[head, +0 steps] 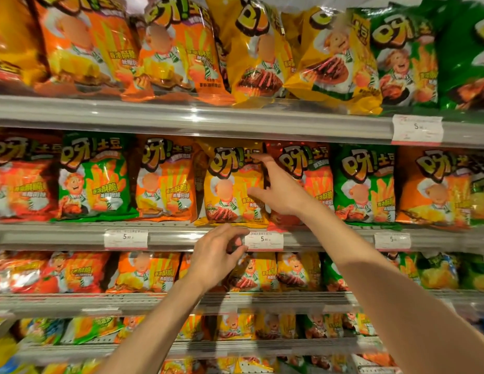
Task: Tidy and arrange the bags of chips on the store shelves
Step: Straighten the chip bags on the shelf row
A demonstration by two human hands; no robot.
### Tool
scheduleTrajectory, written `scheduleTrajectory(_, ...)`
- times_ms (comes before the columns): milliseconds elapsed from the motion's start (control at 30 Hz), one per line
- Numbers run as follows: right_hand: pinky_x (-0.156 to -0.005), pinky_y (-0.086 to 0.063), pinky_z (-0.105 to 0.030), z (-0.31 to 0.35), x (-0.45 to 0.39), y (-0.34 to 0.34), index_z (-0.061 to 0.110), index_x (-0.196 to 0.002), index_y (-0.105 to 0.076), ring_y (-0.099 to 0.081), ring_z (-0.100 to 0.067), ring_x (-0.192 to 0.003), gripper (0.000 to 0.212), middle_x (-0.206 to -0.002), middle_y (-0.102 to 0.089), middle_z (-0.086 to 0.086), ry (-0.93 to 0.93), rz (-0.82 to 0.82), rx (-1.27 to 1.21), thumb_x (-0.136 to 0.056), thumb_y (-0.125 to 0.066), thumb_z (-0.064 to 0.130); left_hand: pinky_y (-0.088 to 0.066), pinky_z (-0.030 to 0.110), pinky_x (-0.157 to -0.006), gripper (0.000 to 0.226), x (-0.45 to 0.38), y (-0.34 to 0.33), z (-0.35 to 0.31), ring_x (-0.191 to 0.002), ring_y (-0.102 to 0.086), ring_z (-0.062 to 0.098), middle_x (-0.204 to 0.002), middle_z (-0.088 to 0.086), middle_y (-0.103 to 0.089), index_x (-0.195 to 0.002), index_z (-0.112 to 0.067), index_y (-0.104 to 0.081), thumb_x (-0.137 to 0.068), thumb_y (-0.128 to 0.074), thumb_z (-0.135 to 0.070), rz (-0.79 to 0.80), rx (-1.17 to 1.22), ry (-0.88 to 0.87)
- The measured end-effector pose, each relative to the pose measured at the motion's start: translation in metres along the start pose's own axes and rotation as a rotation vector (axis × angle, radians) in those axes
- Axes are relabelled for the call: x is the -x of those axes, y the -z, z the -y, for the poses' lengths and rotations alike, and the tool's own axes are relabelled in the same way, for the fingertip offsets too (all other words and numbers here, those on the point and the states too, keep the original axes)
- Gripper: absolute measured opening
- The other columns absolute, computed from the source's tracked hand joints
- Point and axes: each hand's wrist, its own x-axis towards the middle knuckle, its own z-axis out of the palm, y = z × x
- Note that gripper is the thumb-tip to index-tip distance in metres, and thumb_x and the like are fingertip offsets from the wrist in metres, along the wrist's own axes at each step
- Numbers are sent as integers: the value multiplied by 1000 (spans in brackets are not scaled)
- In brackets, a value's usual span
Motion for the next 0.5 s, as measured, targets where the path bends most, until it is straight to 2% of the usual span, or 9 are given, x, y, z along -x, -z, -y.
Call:
scheduleTrajectory(67,-110,-36,-31,2,-14,0,25,-153,-25,-40,-22,-139,87,-153,-39,-6,-17,62,-97,-84,-78,26,-39,15,-77,33,0,1,0,-93,-59,6,-96,-18,-61,-115,-28,-69,-83,-75,-28,8,2,1)
scheduleTrajectory(133,-106,-33,-23,2,-23,-1,27,-154,-23,-36,-19,-141,95,-156,-35,-3,-37,110,-163,-80,-82,22,-39,15,-78,33,0,1,0,-95,-59,6,-98,-17,-63,-116,-29,-68,-83,-75,-28,11,6,10)
scheduleTrajectory(267,-99,-33,-19,-1,-29,-7,29,-156,-19,-35,-17,-141,106,-155,-37,-4,-58,141,-193,-75,-86,15,-39,16,-76,33,0,0,0,-94,-59,6,-96,-16,-63,-116,-30,-68,-84,-74,-28,14,10,22)
scheduleTrajectory(400,-99,-35,-20,-3,-29,-9,29,-155,-24,-38,-17,-139,106,-154,-37,-2,-45,33,-186,-71,-89,18,-44,19,-78,33,1,-1,2,-97,-59,6,-99,-15,-65,-118,-30,-67,-85,-73,-29,19,14,15)
scheduleTrajectory(500,-99,-42,-27,-4,-29,-14,27,-152,-29,-46,-18,-129,101,-141,-46,-2,-65,-58,-167,-71,-89,24,-50,26,-77,32,0,-1,4,-93,-59,6,-96,-17,-62,-118,-30,-67,-86,-71,-29,27,24,8)
